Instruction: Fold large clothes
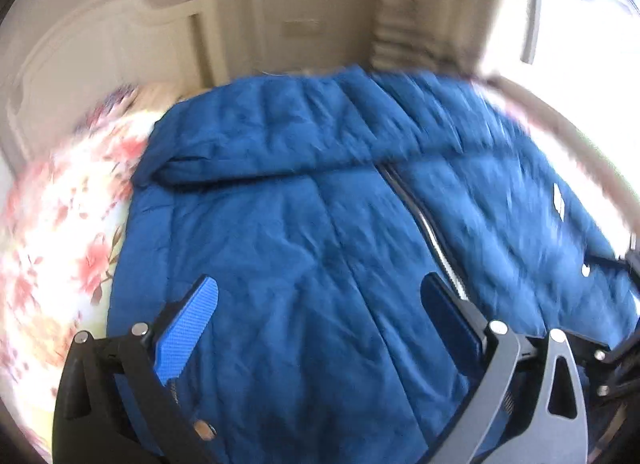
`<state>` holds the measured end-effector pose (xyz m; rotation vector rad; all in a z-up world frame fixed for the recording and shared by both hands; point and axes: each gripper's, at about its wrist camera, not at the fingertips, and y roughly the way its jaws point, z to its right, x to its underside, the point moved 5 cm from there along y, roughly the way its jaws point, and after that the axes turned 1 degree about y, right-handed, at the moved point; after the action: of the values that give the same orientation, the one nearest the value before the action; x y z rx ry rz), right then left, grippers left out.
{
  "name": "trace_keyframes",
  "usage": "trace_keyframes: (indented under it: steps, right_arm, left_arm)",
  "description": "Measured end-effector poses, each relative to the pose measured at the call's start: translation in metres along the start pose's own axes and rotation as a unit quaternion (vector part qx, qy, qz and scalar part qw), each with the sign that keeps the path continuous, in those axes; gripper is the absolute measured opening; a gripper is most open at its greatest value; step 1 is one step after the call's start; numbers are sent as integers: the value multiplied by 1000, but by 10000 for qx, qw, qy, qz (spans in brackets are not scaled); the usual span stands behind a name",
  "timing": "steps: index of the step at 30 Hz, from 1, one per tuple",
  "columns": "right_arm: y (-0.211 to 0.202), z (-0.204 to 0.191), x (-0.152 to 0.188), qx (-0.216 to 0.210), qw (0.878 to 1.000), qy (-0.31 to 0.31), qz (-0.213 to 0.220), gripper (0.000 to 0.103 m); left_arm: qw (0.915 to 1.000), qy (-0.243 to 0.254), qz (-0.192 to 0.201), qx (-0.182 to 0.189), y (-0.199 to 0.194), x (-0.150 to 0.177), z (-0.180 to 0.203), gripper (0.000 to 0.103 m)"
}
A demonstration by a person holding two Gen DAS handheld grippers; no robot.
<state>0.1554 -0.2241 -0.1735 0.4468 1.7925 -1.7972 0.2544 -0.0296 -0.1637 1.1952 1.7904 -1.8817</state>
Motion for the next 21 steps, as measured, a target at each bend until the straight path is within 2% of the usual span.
trace_keyframes:
  steps: [2,4,6,8,11,13,14,15,16,19,21]
  right_arm:
    - [2,1,-2,-96,9999,70,-64,99]
    - [0,2,-1,-166,9997,127,-125,99]
    - [-6,3,-1,-73,9998,131,-165,98]
    - [-22,-4,4,-81,9999,71,-15,98]
    - [-42,-24,11,-516,9982,-235,211,98]
    - [-41,-39,24,-640,9967,-486,139,98]
    - [-30,-46,35,-550,9967,-599,-58,98]
    - [-25,-47,41,-506,9973,-539,24,99]
    - [-25,-45,42,-576,9975,-381,114,99]
    - [-31,-43,41,-485,9981,-383,-53,98]
    - [-43,-46,41,-315,9982,-496,93,98]
  left_arm:
    - [9989,324,-348,-32,20,18,13,101]
    - [9991,19,-345,240,21,19,3,101]
    - [9986,-225,-426,231,21,20,-9,101]
    - [9983,-388,-396,183,4,25,-15,101]
    - [9976,-272,-310,548,-28,40,-7,101]
    - [9983,-15,-367,451,-37,59,-2,101]
    - [9983,121,-473,327,-36,70,0,101]
    - [9979,223,-563,220,-32,85,1,101]
    - [9989,203,-353,237,-37,91,1,101]
    - [9990,159,-362,229,-45,95,-2,101]
    - [9992,148,-364,-23,-55,93,-6,101]
